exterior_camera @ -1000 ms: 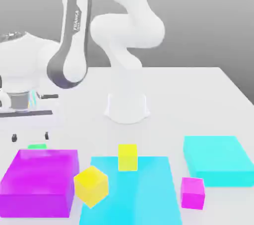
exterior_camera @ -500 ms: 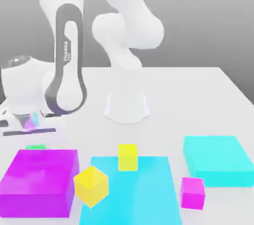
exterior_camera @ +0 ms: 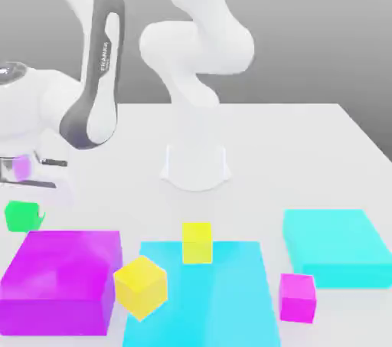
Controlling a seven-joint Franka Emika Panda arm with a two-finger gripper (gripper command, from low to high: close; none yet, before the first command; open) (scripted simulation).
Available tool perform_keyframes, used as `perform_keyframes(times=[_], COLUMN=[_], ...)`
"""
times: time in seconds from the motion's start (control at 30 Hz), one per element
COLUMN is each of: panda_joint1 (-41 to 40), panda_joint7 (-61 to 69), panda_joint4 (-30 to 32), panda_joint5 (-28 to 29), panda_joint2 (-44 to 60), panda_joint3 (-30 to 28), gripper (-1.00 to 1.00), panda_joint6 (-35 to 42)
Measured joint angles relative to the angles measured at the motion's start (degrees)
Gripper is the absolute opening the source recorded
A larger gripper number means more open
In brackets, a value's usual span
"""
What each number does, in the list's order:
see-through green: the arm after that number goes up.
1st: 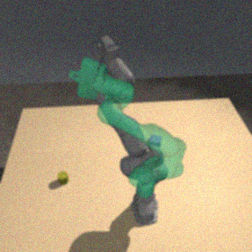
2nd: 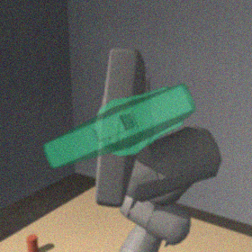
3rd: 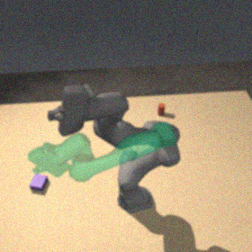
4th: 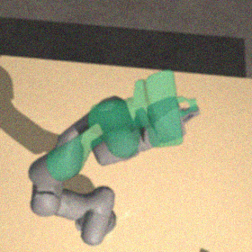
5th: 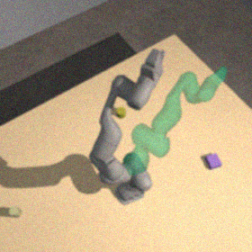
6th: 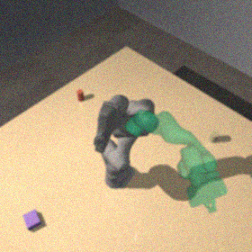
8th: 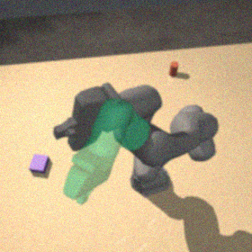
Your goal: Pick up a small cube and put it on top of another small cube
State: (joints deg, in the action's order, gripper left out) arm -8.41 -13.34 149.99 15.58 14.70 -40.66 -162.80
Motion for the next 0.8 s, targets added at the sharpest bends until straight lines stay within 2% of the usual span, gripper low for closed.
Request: perform_keyframes(times=[0.27, 0.3, 0.63, 0.73, 0.8], panda_joint1=[16.94, 19.18, 42.27, 47.54, 49.55], panda_joint7=[-14.95, -15.65, -13.47, -10.74, -6.11], panda_joint4=[-7.22, -8.22, -19.05, -21.14, -21.66], panda_joint5=[14.68, 16.04, 26.87, 28.3, 26.87], panda_joint2=[7.56, 8.15, 10.32, 9.97, 9.25], panda_joint3=[-15.32, -15.82, -8.34, -4.98, -1.85], gripper=[-1.0, -1.0, -1.0, -1.0, -1.0], panda_joint6=[1.79, 2.66, 16.88, 20.49, 21.92])
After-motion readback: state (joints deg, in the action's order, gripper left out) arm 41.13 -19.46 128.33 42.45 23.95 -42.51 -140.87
